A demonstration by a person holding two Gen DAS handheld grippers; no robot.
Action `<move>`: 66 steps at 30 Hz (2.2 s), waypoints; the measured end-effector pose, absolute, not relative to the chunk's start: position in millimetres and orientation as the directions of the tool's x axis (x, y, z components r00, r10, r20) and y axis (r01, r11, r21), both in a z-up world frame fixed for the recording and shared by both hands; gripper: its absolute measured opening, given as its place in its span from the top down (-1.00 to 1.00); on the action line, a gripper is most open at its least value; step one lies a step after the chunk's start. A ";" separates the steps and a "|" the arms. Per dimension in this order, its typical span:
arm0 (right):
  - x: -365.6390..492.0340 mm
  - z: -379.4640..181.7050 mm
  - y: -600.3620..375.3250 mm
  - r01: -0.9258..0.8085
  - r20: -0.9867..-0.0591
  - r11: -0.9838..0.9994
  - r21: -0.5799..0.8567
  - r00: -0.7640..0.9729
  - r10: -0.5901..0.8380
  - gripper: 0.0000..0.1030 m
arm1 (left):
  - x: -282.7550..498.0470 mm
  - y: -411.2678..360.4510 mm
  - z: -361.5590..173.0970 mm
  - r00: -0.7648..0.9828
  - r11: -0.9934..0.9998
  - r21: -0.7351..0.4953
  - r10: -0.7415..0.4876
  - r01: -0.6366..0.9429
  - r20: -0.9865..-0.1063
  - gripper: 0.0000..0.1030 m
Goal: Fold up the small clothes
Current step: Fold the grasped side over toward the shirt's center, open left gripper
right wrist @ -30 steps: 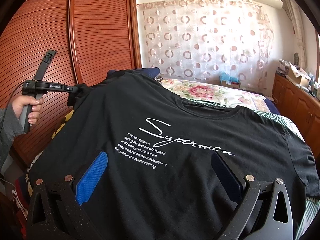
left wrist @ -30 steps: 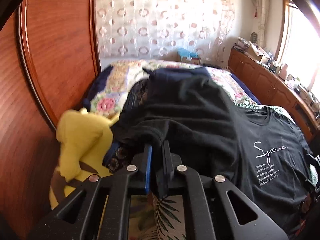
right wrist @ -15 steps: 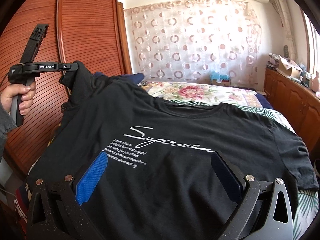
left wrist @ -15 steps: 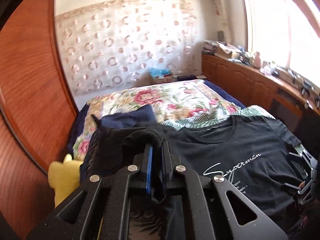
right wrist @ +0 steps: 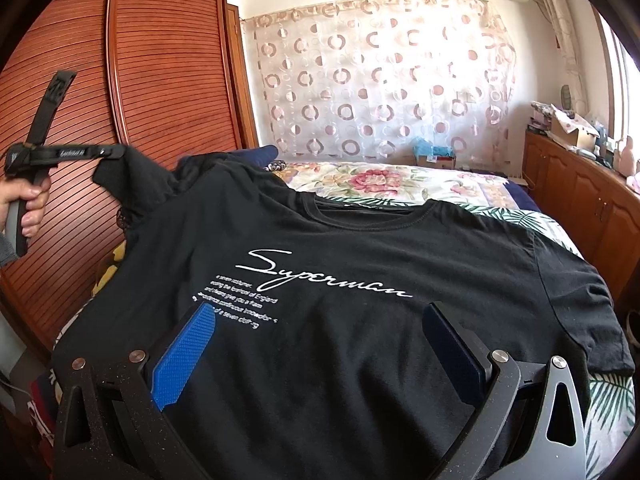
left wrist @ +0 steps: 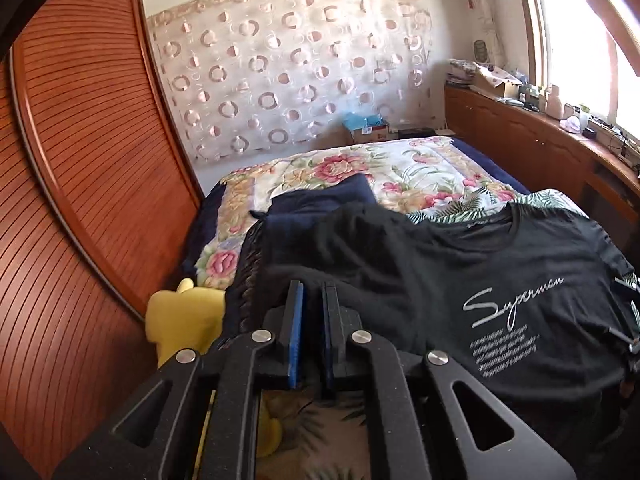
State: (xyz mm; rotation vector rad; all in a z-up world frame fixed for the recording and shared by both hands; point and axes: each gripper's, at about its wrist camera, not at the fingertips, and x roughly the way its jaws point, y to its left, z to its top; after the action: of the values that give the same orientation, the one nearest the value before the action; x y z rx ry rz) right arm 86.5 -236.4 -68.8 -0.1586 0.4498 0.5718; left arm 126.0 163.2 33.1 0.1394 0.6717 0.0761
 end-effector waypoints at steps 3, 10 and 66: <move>85.4 -70.6 -234.2 -0.559 -0.447 0.828 -0.031 0.749 0.489 -1.00 | 117.4 166.2 35.0 0.791 0.990 0.139 0.095 -0.013 -0.604 0.83; 88.9 -71.8 -239.4 -0.560 -0.450 0.828 -0.042 0.750 0.484 -1.00 | 123.4 164.7 40.8 0.803 0.996 0.087 0.043 0.011 -0.594 0.83; 94.7 -57.7 -267.1 -0.561 -0.470 0.828 0.003 0.730 0.496 -0.88 | 111.9 73.8 33.0 0.823 0.978 -0.002 -0.178 0.210 -0.539 -0.48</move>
State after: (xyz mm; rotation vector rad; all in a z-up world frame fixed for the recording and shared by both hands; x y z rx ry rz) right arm 94.7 -267.1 -57.7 -0.1426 0.4762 0.5838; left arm 111.9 73.8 33.0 0.0584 0.5670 -0.2062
